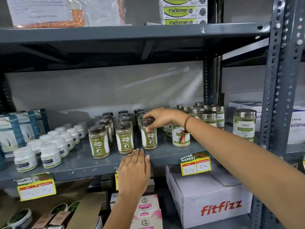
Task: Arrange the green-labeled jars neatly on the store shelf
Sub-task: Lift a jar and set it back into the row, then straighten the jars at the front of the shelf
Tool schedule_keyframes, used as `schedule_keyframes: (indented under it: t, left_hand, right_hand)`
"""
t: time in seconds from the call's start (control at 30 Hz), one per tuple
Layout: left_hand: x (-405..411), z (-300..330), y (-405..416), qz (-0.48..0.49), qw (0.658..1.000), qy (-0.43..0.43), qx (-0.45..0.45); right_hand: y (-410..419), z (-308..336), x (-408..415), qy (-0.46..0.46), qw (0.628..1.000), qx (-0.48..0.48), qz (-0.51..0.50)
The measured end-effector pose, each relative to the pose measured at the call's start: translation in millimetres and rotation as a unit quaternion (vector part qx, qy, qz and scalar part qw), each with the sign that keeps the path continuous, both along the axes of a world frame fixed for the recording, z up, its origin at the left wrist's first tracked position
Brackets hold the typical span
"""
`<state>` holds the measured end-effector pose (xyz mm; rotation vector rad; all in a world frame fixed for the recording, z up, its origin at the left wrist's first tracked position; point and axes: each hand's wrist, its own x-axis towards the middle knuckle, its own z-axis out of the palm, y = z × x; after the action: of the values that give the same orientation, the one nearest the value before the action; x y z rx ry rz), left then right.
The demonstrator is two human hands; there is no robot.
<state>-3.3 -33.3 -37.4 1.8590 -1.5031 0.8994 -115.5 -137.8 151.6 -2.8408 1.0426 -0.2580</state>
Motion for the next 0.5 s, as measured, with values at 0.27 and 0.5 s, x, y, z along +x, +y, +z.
schedule_keyframes:
  t: [0.27, 0.5]
  left_hand:
    - [-1.1, 2.1, 2.3, 0.002, 1.000, 0.007, 0.010]
    - [-4.7, 4.8, 6.4, 0.005, 1.000, 0.011, 0.024]
  right_hand:
    - [5.6, -5.2, -2.5, 0.021, 0.999, -0.027, -0.008]
    - [17.3, 5.4, -41.3, -0.084, 0.992, -0.090, -0.024]
